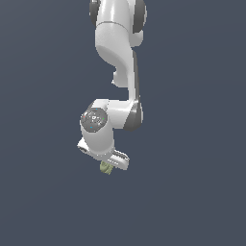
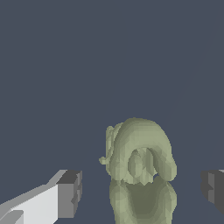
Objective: Pick up the object and move it to a goal position.
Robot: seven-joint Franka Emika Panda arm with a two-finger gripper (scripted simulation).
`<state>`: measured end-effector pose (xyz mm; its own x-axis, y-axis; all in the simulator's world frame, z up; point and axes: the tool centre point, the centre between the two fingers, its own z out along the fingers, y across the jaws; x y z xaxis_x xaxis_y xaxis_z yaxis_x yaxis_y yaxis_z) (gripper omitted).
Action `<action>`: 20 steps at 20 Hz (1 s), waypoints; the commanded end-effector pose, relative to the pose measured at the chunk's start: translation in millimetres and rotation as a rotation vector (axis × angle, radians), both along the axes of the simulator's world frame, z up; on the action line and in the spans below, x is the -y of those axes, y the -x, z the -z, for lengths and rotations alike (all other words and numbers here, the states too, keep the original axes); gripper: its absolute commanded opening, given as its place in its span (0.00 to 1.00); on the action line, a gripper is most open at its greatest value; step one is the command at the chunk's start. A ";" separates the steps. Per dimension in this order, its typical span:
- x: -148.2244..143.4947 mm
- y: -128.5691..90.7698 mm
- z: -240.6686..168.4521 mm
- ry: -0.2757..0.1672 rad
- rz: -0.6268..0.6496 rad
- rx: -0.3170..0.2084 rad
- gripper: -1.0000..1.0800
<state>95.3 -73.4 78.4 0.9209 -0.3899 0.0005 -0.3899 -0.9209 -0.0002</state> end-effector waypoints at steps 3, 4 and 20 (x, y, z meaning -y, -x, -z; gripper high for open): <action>0.3 0.6 19.9 0.000 0.002 -0.001 0.96; 0.2 0.5 21.9 0.000 0.002 -0.001 0.96; 0.4 -0.8 21.5 0.000 0.002 -0.001 0.00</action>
